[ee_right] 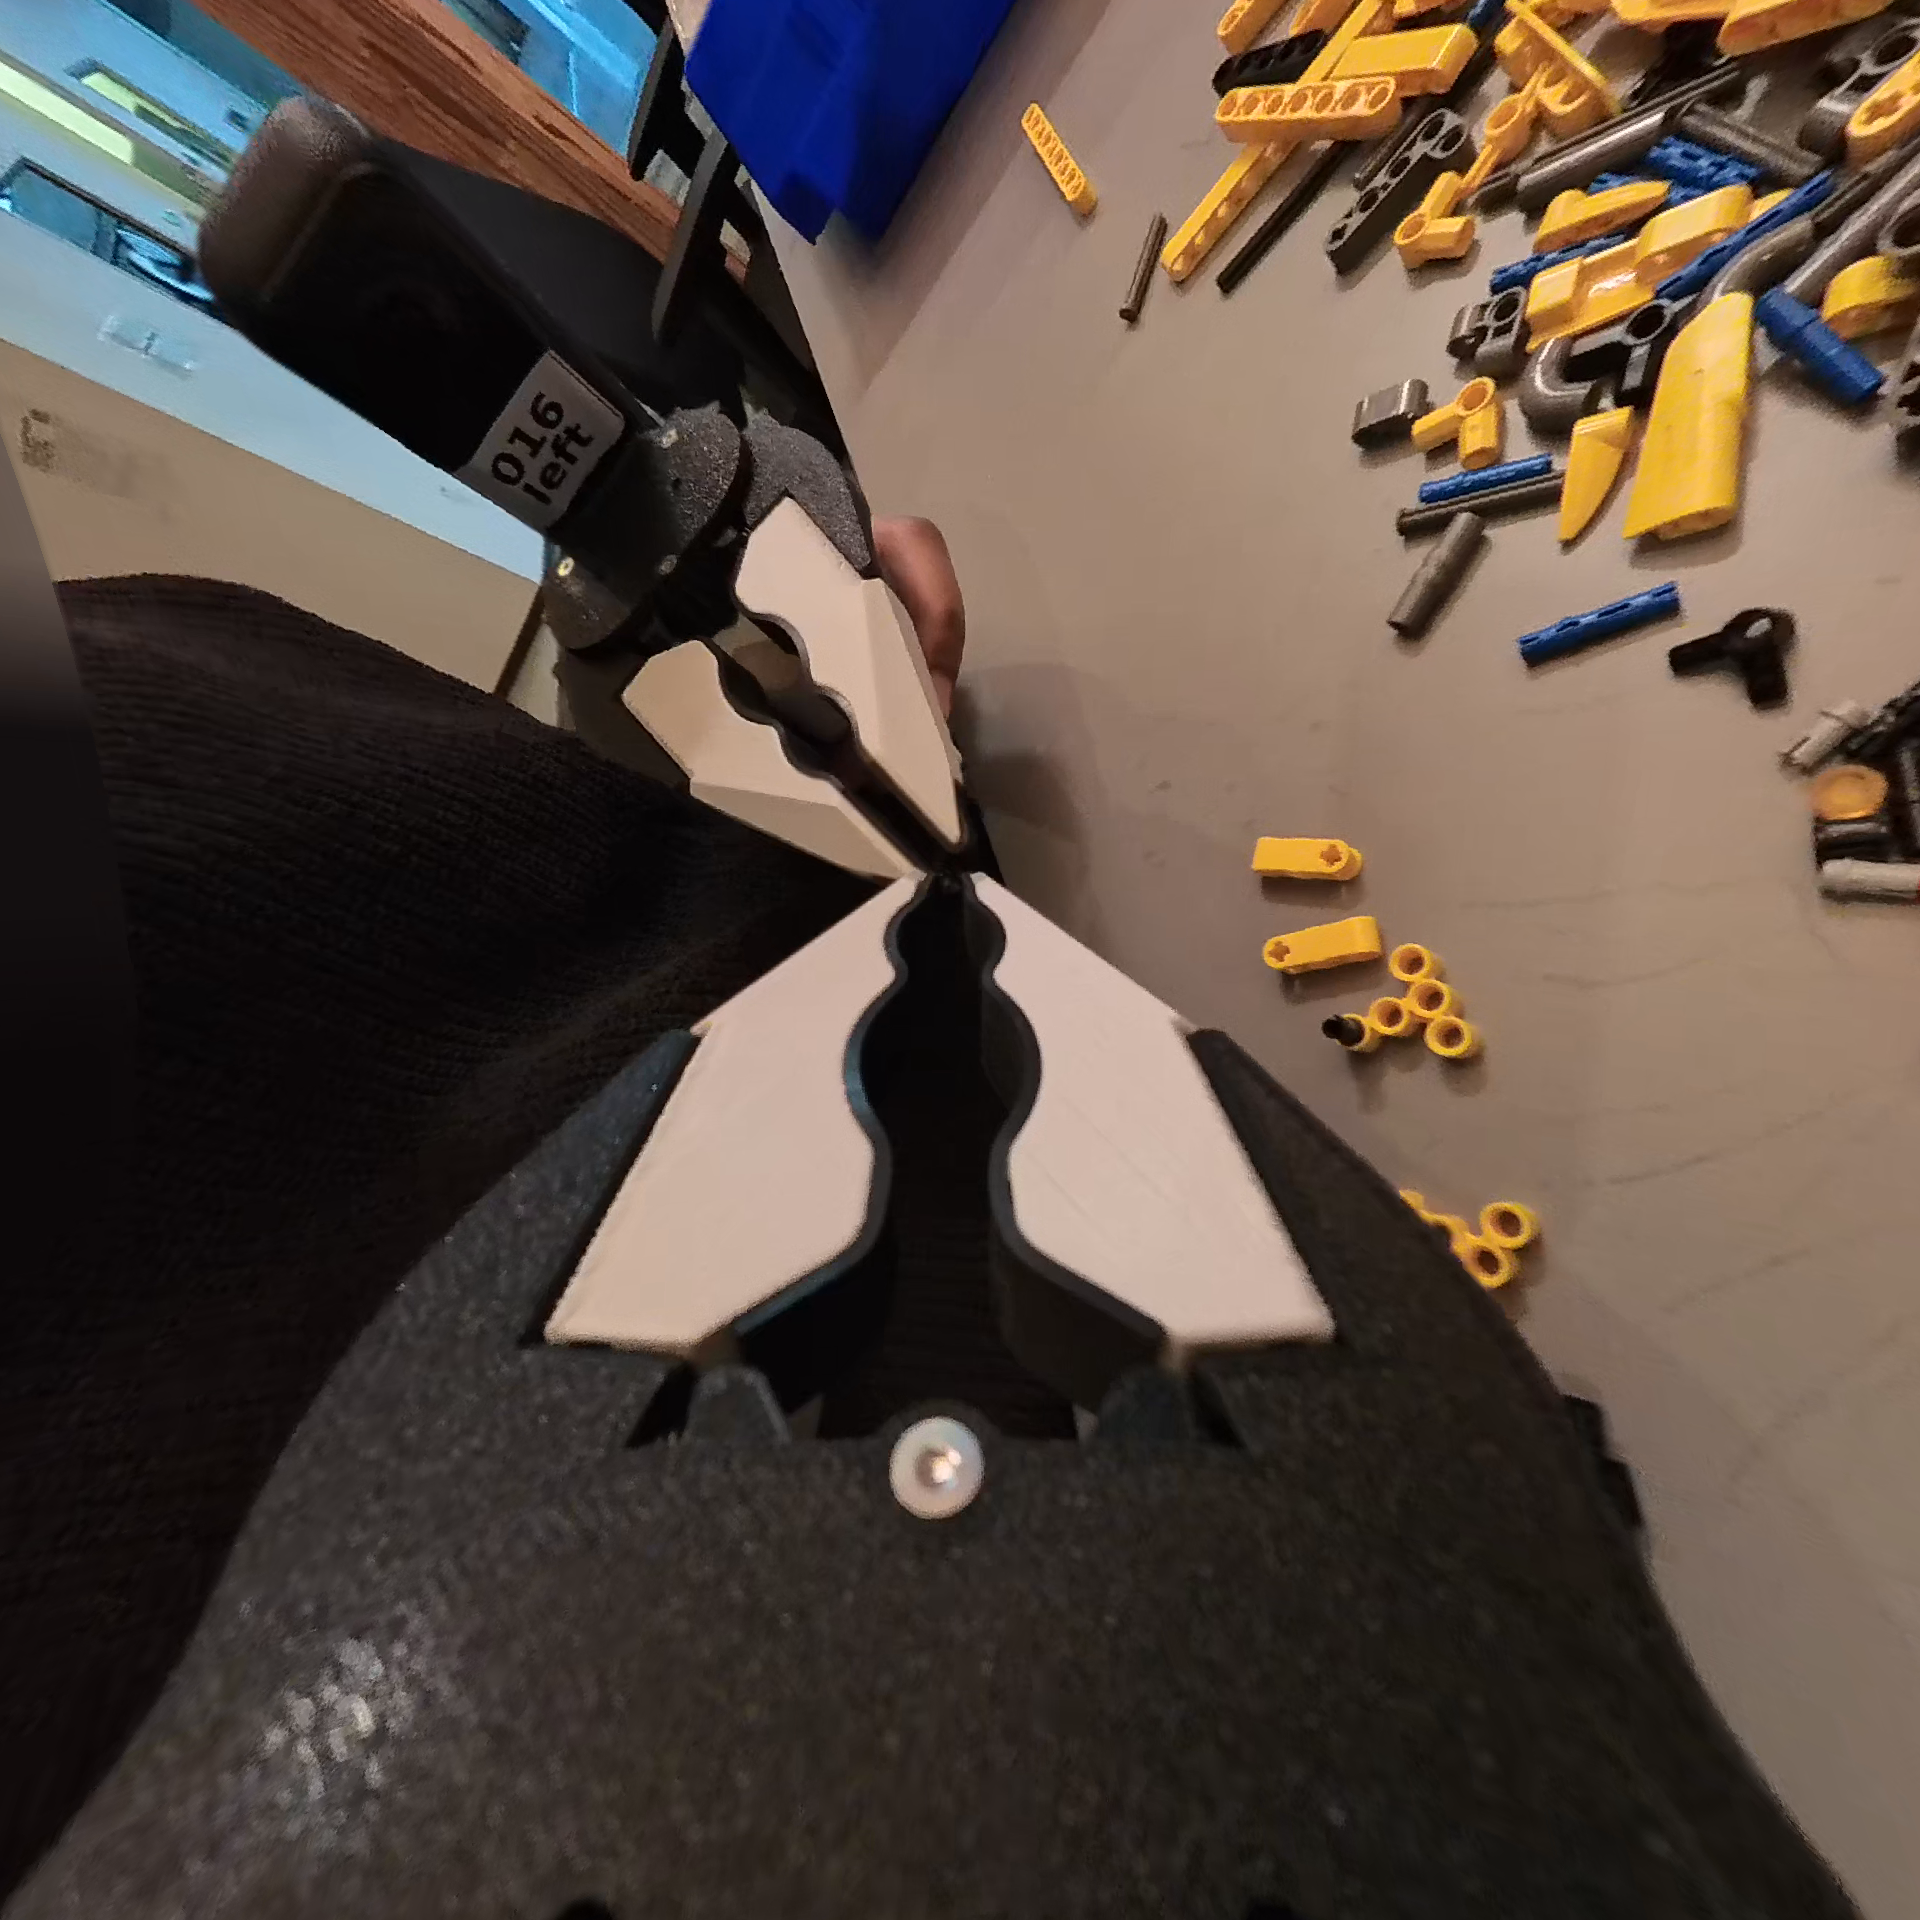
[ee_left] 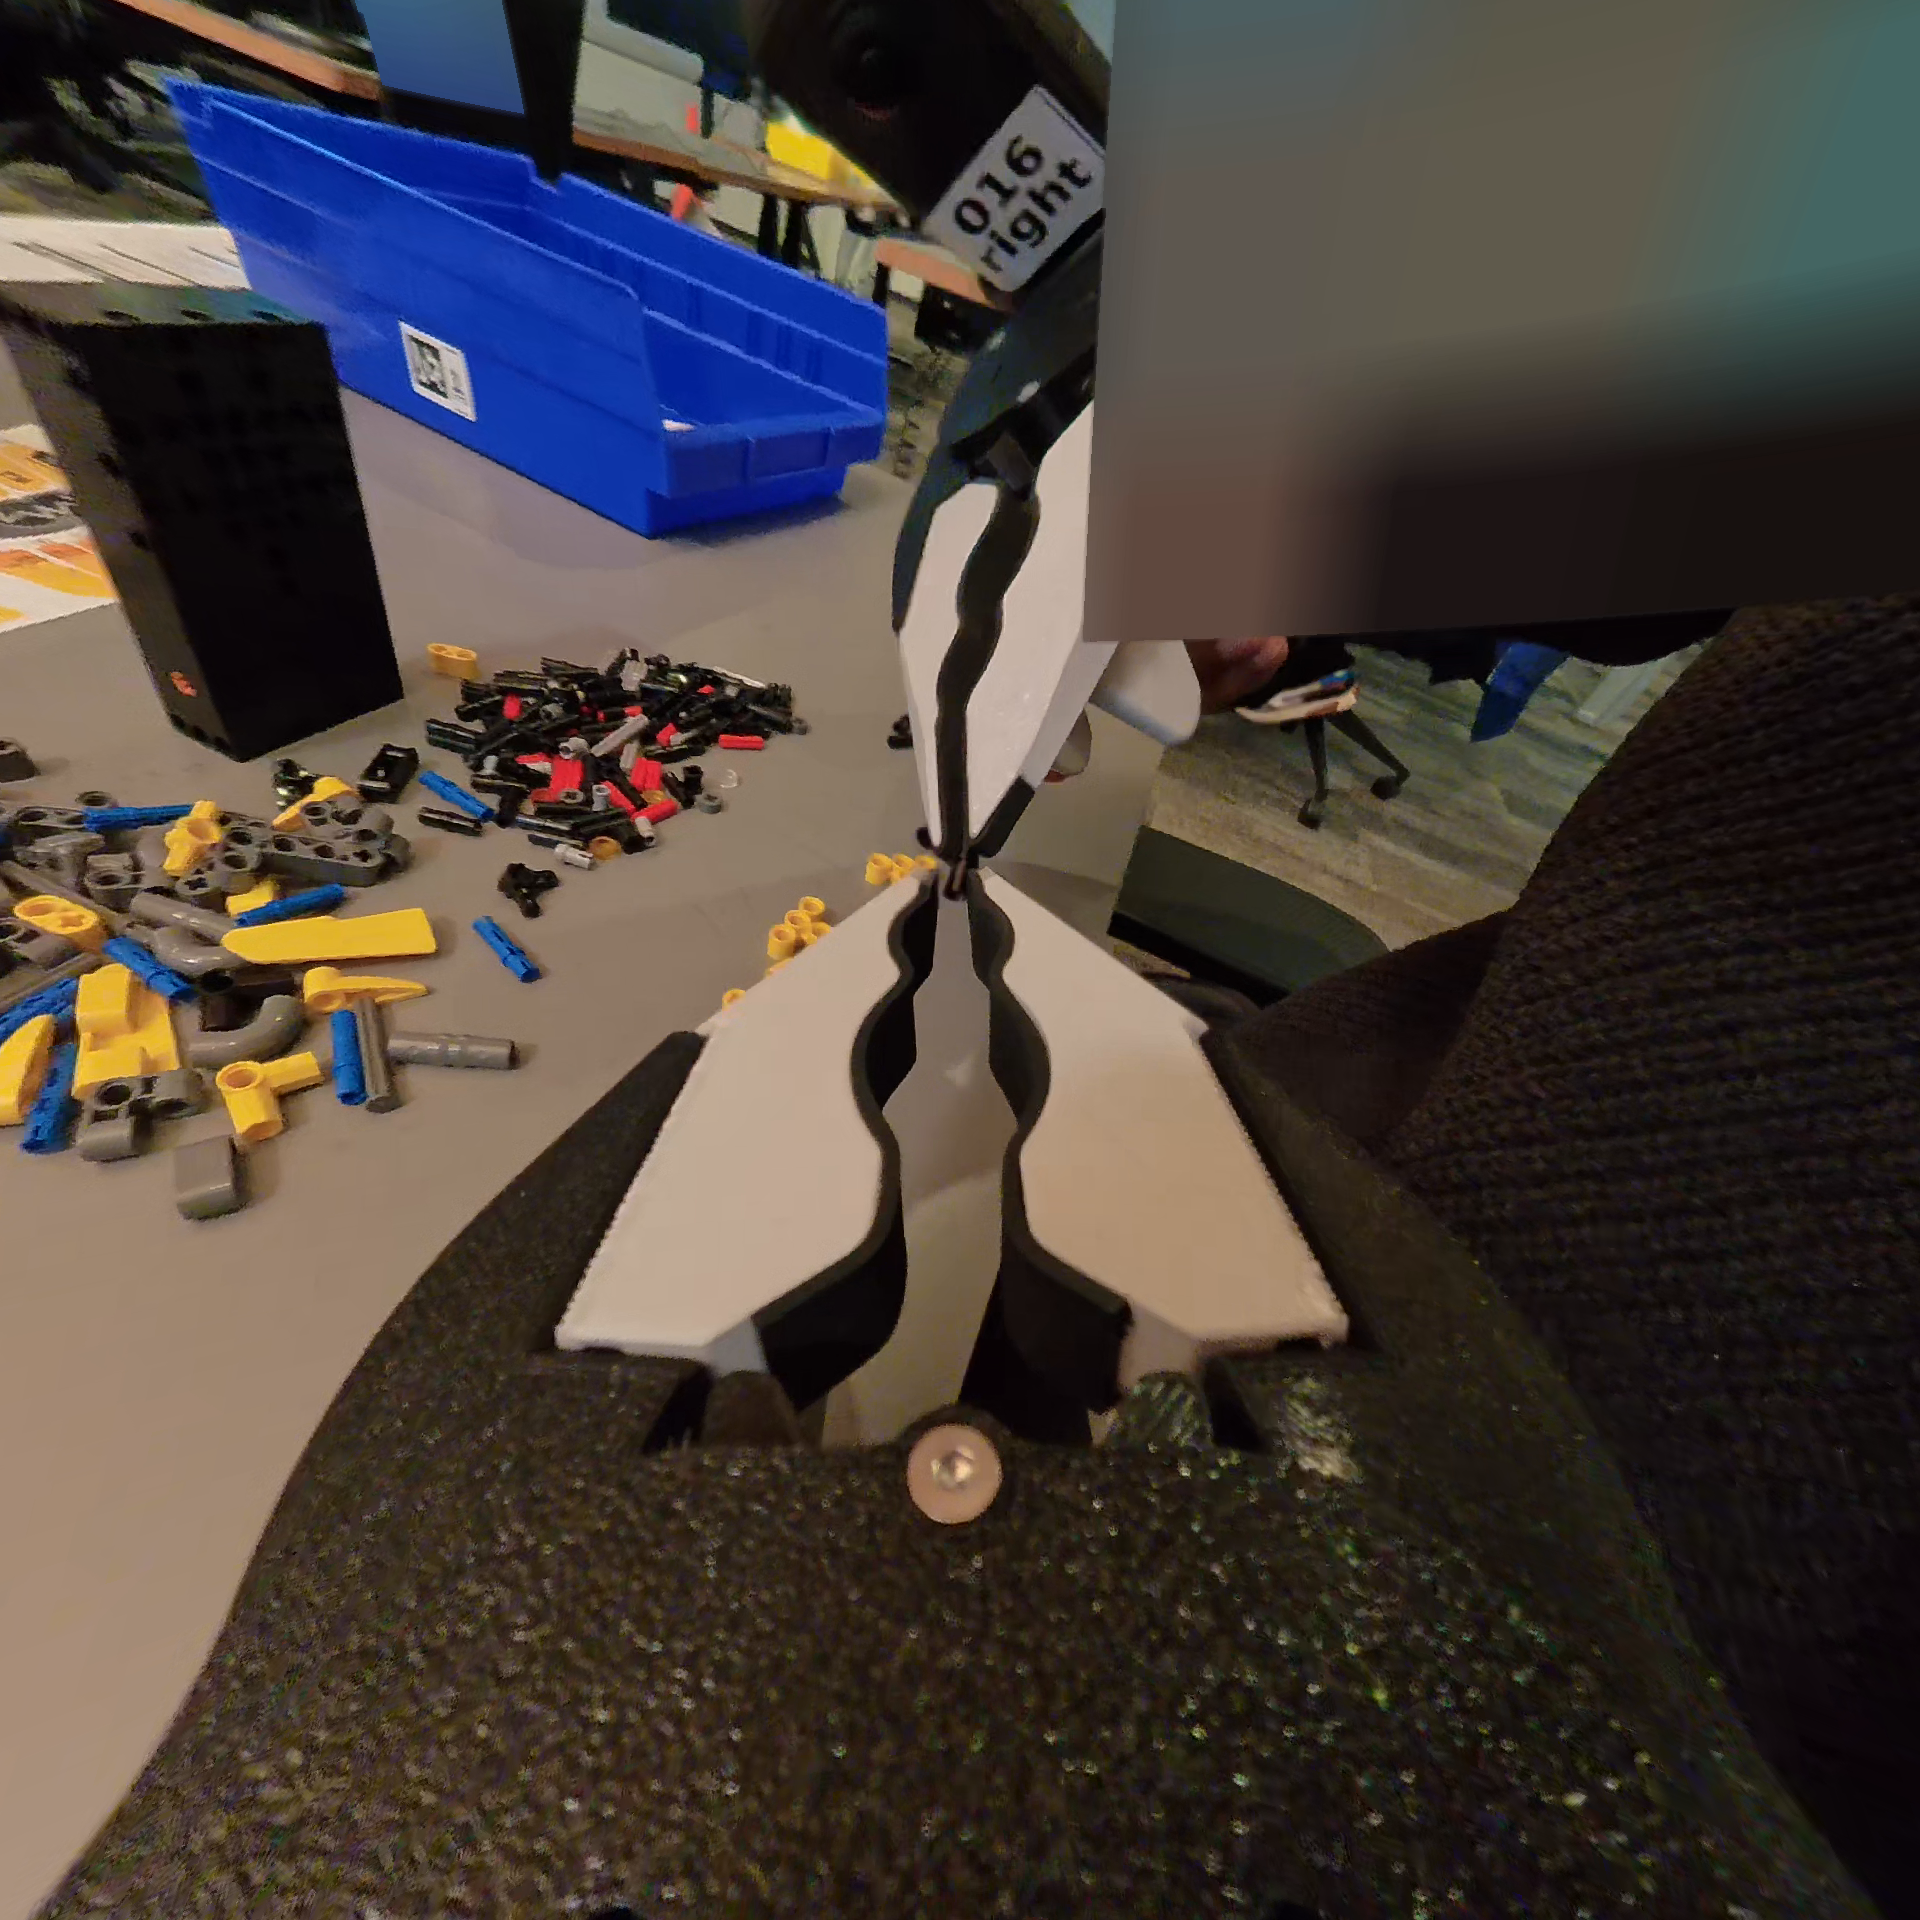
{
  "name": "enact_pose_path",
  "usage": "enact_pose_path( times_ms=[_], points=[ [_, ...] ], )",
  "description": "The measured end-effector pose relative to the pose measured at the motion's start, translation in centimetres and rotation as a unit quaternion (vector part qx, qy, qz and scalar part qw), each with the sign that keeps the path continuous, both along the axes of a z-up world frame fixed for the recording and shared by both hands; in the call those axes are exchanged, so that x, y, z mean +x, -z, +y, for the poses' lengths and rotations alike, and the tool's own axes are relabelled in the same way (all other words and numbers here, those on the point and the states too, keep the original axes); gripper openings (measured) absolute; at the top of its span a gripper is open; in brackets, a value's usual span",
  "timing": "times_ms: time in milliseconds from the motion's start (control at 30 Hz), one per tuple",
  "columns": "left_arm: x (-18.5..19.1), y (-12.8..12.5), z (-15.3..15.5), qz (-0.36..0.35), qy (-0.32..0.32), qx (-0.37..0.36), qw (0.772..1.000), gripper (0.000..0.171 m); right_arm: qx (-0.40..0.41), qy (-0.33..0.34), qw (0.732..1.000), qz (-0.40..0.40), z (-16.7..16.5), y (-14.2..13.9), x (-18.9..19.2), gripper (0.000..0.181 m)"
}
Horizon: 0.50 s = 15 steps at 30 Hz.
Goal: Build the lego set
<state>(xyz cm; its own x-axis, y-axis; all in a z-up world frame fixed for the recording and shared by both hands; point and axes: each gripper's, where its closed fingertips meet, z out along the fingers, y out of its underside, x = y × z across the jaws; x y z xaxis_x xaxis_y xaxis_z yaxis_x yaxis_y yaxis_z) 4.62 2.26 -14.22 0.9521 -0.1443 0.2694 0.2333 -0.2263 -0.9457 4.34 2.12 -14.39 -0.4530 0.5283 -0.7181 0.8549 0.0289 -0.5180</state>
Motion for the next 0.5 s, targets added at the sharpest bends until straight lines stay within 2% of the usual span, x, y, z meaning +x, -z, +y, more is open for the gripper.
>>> enact_pose_path(
  times_ms=[133, 200, 300, 400, 500],
  points=[
    [-1.6, -0.2, -0.4, -0.013, -0.035, 0.006, 0.999, 0.009, 0.064, 0.005, 0.998, 0.025, 1.8, 0.5, -0.8, 0.004],
    [-2.3, -0.2, -0.5, -0.032, -0.045, 0.008, 0.998, 0.009, 0.157, -0.006, 0.987, 0.042, 3.6, 2.0, -1.2, 0.004],
    [-2.9, -0.1, -0.6, -0.065, -0.051, 0.010, 0.997, 0.009, 0.312, -0.060, 0.945, 0.077, 6.0, 4.3, -1.3, 0.004],
    [-3.4, 0.0, -0.8, -0.087, -0.056, 0.010, 0.995, 0.009, 0.379, -0.115, 0.913, 0.100, 6.1, 5.0, -1.5, 0.004],
    [-3.6, -0.4, -1.1, -0.097, -0.058, 0.030, 0.993, 0.009, 0.445, -0.192, 0.864, 0.137, 6.7, 6.0, -2.0, 0.004]
  ],
)
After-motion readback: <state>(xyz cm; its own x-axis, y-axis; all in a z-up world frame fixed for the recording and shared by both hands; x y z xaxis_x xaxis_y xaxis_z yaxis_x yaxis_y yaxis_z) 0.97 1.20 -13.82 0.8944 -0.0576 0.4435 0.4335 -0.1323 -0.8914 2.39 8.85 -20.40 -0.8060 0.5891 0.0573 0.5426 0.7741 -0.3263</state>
